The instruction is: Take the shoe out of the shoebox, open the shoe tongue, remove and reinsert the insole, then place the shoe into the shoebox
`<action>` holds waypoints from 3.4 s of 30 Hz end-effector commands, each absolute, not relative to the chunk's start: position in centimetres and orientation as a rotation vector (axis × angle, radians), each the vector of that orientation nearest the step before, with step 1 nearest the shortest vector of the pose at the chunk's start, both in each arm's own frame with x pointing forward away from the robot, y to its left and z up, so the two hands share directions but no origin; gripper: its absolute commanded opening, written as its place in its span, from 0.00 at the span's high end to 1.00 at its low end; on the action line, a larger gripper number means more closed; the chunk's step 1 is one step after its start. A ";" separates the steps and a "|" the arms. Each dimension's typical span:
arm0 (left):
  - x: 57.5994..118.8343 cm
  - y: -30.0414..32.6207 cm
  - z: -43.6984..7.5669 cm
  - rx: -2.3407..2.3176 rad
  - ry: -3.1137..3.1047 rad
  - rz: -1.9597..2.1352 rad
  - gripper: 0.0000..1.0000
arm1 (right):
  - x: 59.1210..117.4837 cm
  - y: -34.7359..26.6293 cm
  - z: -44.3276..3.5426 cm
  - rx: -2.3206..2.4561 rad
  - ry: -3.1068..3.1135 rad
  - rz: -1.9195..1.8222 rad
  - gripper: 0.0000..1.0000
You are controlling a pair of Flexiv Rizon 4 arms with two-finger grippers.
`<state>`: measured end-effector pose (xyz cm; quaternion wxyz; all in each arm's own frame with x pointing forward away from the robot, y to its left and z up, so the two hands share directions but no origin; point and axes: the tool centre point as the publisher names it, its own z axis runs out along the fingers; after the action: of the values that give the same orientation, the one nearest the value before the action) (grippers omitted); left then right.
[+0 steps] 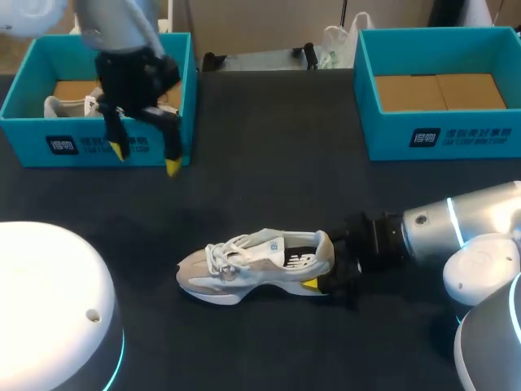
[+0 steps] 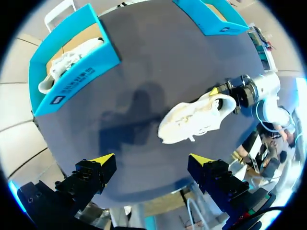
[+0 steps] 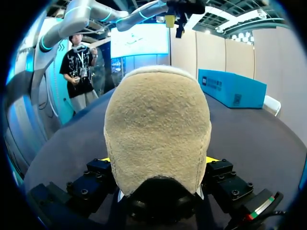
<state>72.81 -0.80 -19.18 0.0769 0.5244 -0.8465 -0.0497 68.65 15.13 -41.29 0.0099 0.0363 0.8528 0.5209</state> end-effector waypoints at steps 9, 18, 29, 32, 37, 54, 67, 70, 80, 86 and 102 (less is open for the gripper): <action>70.5 -10.6 -23.5 1.721 -2.458 -0.266 0.00 | 68.6 15.2 -41.1 0.115 2.668 1.617 1.00; 70.3 -11.0 -23.7 1.764 -2.426 -0.288 0.00 | 68.6 15.2 -41.1 0.115 2.668 1.617 1.00; 68.0 -15.3 -26.8 2.031 -2.242 -0.289 0.00 | 68.6 15.2 -41.1 0.115 2.668 1.617 1.00; 67.9 -15.4 -26.5 2.058 -2.282 -0.263 0.00 | 68.6 15.2 -41.1 0.115 2.668 1.617 1.00; 67.9 -15.4 -26.5 2.058 -2.282 -0.263 0.00 | 68.6 15.2 -41.1 0.115 2.668 1.617 1.00; 67.4 -19.2 -30.5 2.221 -2.241 -0.409 0.00 | 68.6 15.2 -41.1 0.115 2.668 1.617 1.00; 67.4 -18.9 -33.2 2.289 -2.175 -0.563 0.00 | 68.6 15.2 -41.1 0.115 2.668 1.617 1.00; 67.1 -18.8 -33.7 2.301 -2.172 -0.588 0.00 | 68.6 15.2 -41.1 0.115 2.668 1.617 1.00; 66.6 -18.4 -34.8 2.324 -2.174 -0.720 0.00 | 68.6 15.2 -41.1 0.115 2.668 1.617 1.00; 66.7 -17.6 -35.2 2.337 -2.162 -0.779 0.00 | 68.6 15.2 -41.1 0.115 2.668 1.617 1.00; 66.1 -16.2 -33.0 2.352 -2.162 -0.770 0.30 | 68.6 15.2 -41.1 0.115 2.668 1.617 1.00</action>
<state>66.51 -16.94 -33.85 -0.0722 0.7120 -0.6544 -0.2444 68.64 15.13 -41.29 0.0099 0.0362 0.8528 0.5209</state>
